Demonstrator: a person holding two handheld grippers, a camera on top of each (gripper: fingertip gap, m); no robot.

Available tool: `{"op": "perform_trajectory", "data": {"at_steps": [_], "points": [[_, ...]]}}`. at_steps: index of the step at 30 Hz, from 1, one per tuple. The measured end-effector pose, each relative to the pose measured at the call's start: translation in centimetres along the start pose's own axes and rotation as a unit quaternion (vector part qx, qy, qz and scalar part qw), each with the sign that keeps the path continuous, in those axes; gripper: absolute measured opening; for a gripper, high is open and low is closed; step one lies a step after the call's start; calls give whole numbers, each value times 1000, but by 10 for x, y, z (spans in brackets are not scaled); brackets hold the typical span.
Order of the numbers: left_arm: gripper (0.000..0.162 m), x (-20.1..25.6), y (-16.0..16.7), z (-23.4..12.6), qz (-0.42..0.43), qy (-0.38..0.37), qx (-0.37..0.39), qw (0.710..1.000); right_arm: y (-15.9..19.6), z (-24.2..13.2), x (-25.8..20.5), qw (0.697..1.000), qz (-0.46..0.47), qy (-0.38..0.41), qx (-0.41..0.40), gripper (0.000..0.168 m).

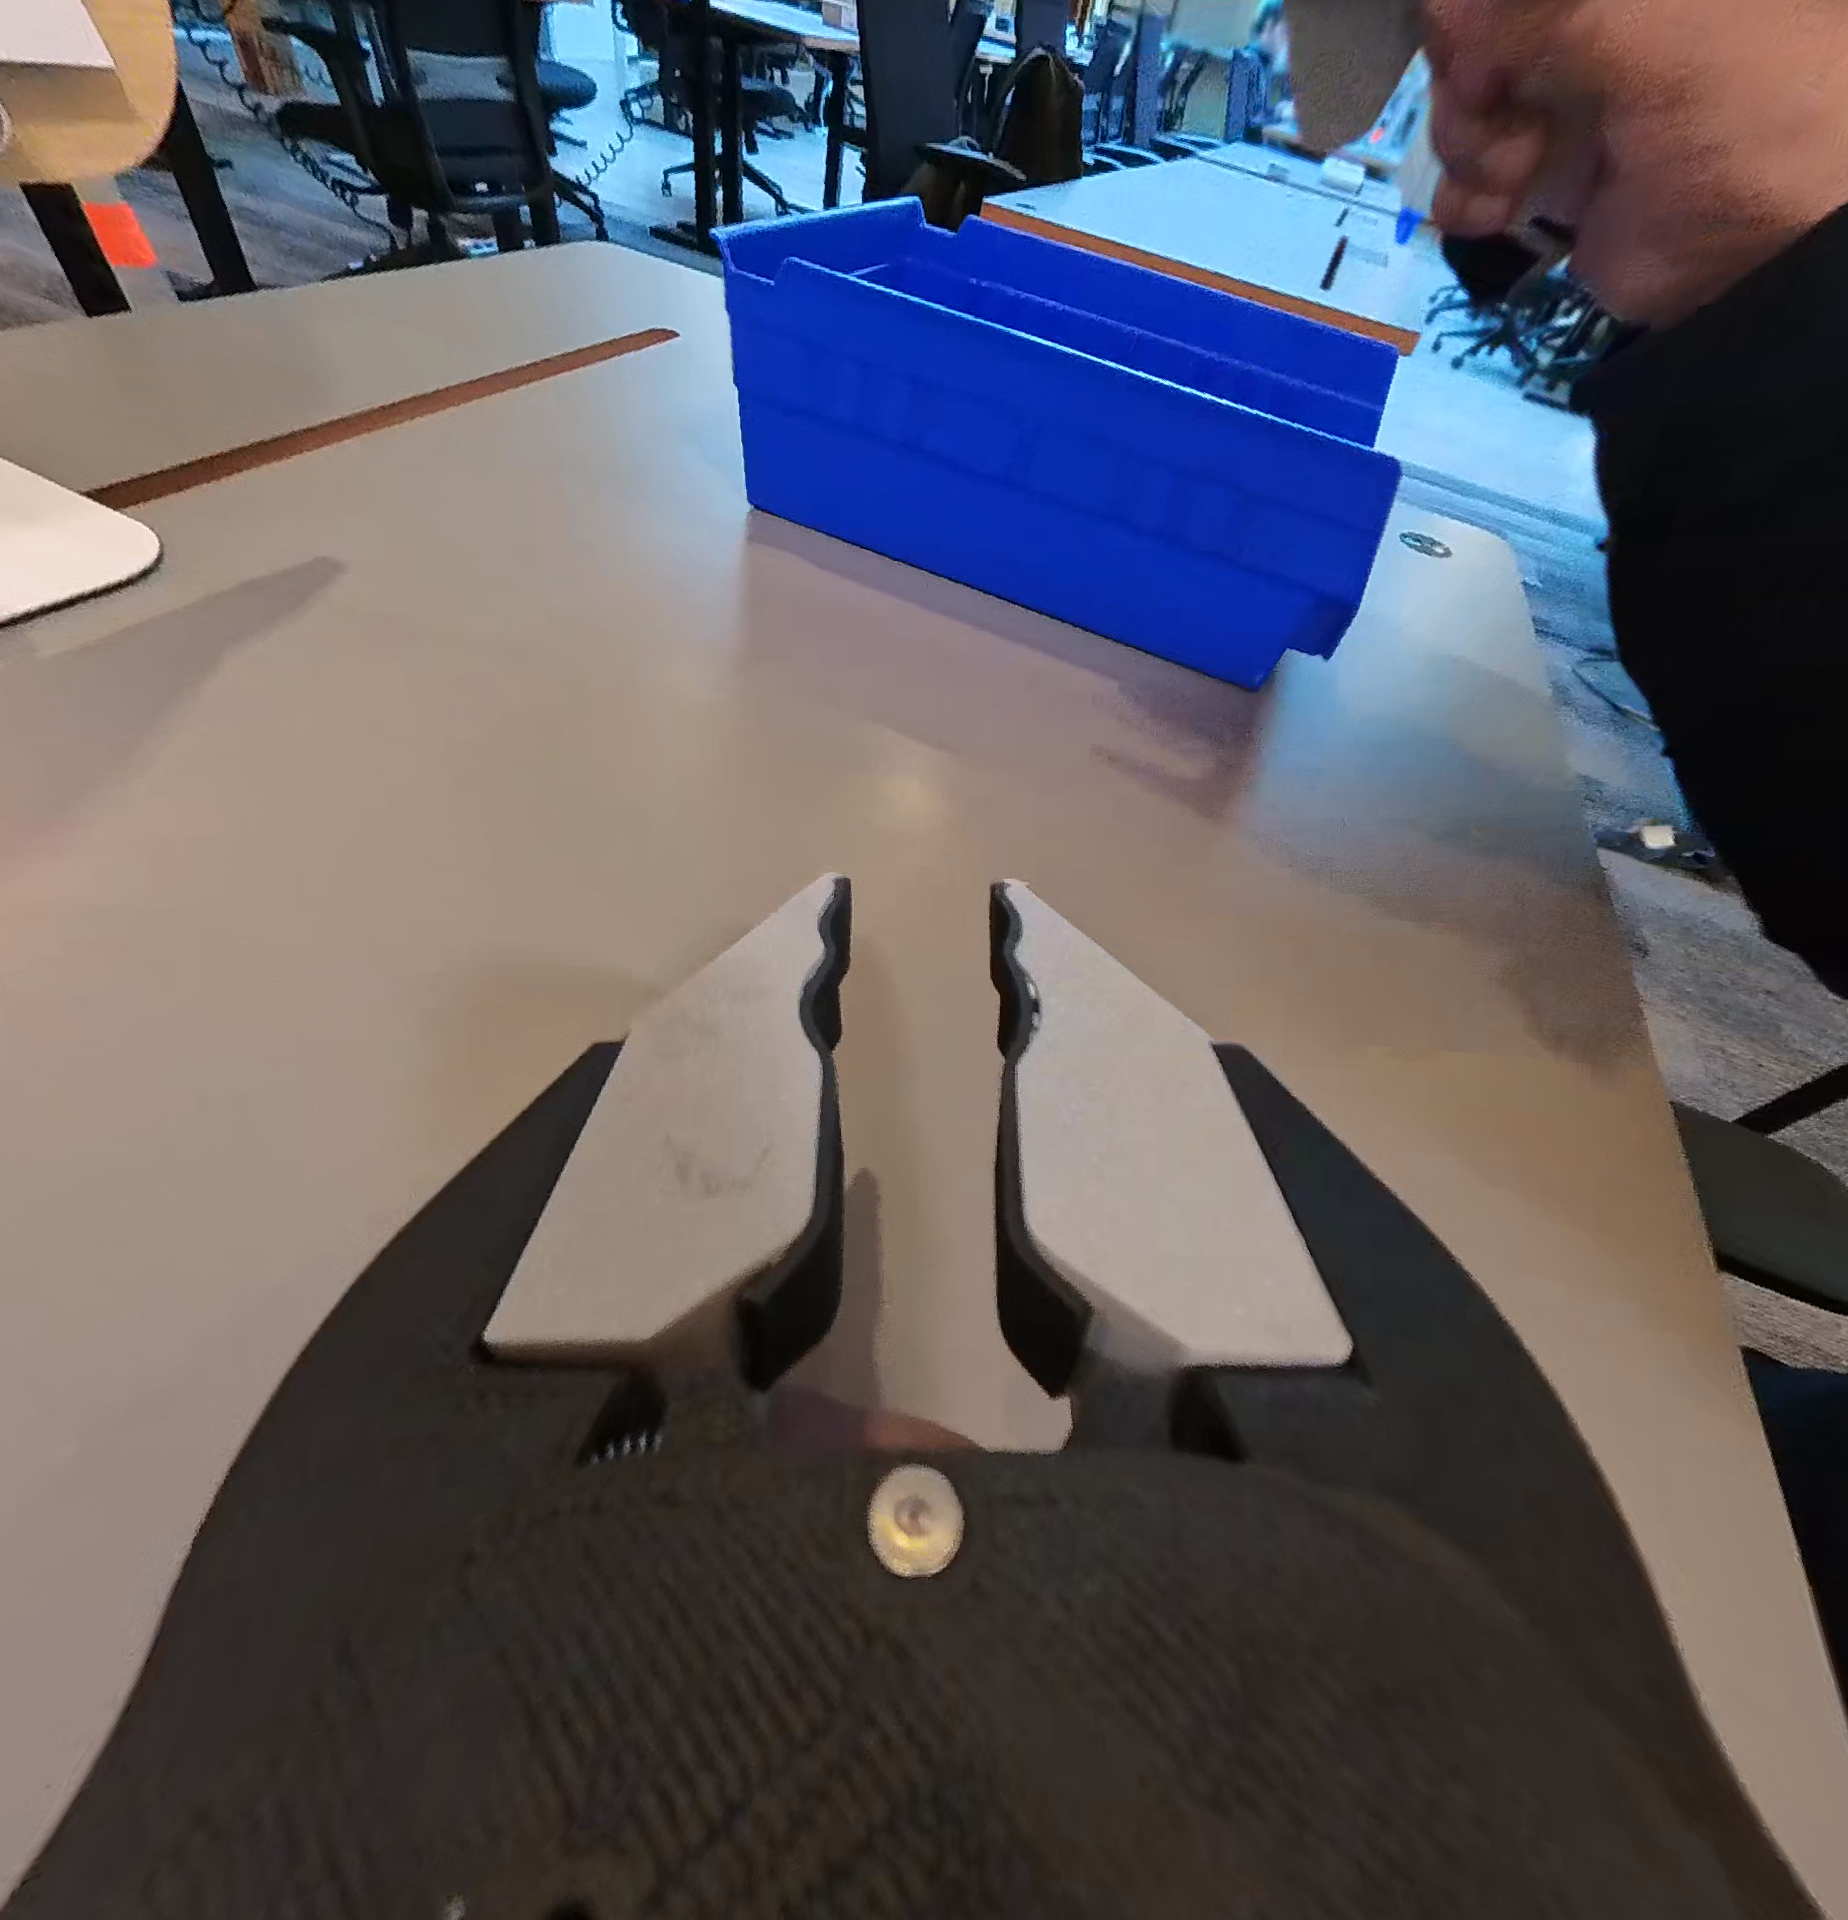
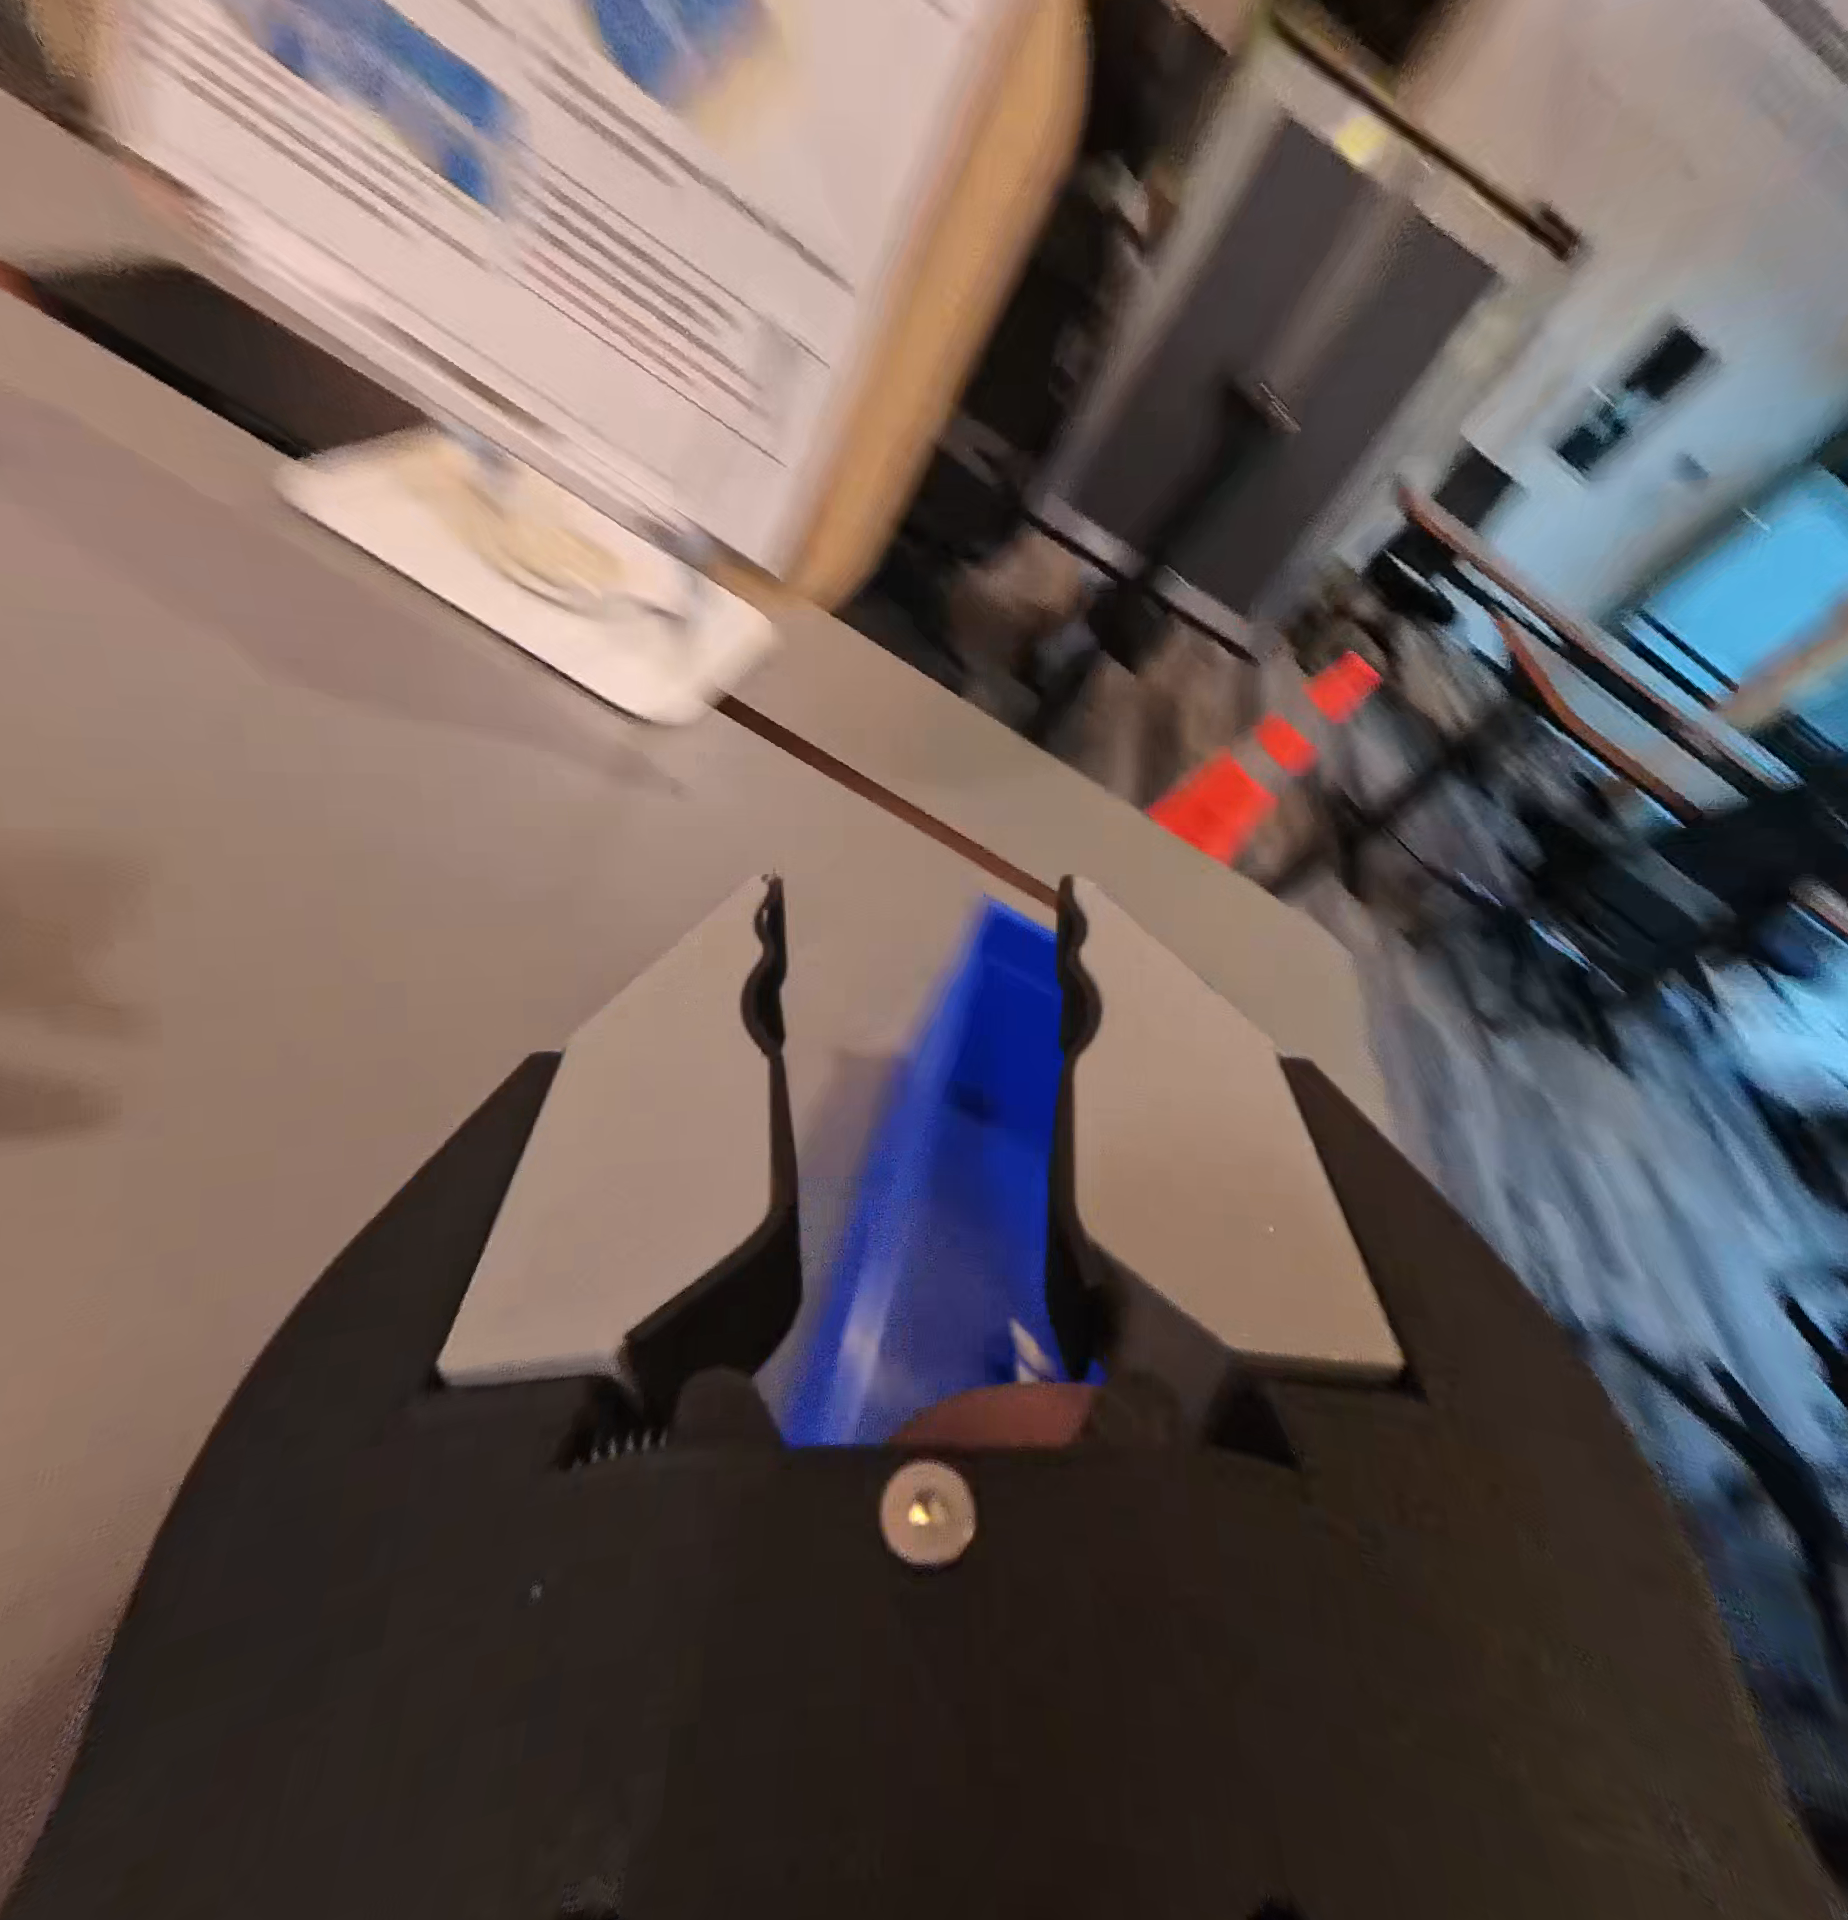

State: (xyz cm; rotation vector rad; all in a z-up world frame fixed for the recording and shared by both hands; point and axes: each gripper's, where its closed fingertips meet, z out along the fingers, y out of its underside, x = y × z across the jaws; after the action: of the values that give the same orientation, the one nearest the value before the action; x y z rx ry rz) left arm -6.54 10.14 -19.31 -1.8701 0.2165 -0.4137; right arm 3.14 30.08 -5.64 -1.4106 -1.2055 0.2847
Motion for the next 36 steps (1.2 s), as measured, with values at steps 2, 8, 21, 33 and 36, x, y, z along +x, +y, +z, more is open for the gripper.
{"op": "perform_trajectory", "data": {"at_steps": [2, 8, 21, 33, 36], "points": [[26, 4, 0, 0, 0, 5, -4, 1000, -32, 0, -60, 995, -13, -79, 51, 44], [28, 15, 0, -1, 21, 10, -11, 1000, -34, 35, -188, 976, -21, -192, 102, 41], [29, 9, -1, -4, 18, -8, -14, 1000, 28, 61, -252, 950, 36, -307, 33, 45], [32, 46, -43, -73, 0, 16, 16, 1000, 24, 60, -246, 951, 60, -302, 39, 45], [27, 46, -71, -154, 21, -7, 16, 1000, 19, 55, -246, 948, 63, -307, 48, 45]]}}
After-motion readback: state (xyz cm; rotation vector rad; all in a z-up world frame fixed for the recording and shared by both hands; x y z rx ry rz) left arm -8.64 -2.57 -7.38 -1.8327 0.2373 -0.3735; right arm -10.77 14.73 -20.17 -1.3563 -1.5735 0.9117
